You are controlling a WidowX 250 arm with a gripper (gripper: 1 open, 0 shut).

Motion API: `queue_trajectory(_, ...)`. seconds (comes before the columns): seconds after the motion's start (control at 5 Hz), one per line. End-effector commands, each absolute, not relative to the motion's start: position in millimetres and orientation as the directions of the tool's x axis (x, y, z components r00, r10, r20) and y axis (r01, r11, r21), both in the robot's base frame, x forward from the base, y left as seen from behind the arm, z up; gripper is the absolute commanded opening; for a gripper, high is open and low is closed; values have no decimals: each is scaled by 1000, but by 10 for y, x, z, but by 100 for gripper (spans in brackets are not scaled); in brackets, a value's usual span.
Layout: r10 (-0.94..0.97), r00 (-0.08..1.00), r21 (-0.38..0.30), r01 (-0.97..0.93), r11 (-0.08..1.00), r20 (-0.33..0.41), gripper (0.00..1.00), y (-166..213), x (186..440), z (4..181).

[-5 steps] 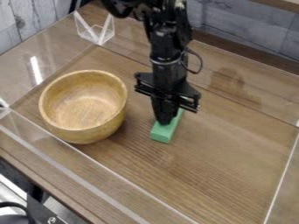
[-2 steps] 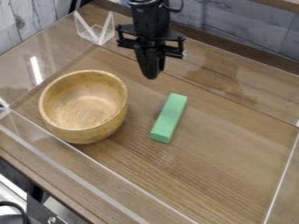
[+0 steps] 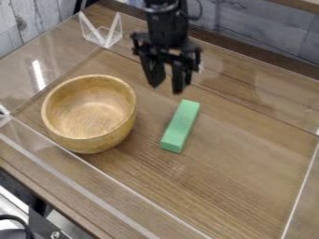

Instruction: Put green object into wooden bowl

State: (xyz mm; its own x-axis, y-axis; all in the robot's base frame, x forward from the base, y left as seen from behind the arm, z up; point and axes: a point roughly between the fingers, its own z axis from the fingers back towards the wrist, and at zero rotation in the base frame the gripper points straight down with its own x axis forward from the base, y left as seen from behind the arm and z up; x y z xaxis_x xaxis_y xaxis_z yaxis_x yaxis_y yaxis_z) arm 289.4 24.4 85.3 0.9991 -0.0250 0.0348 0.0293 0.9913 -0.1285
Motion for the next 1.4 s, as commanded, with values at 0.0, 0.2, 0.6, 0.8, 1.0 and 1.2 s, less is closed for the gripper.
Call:
queue_trajectory(0.0, -81, 994, -117, 90, 989, 77, 100, 162, 2888, 781)
queue_trajectory(0.2, -127, 990, -111, 134, 985, 66, 100, 62, 2888, 551)
queue_trajectory(0.6, -239, 970, -103, 243, 965, 49, 0, 45, 2902, 354)
queue_trajectory(0.8, -304, 951, -107, 308, 945, 51, 0, 92, 2897, 408)
queue_trajectory(1.0, -274, 960, -109, 279, 954, 62, 0, 118, 2943, 543)
queue_trajectory(1.2, -227, 971, -107, 234, 966, 80, 0, 173, 2987, 735)
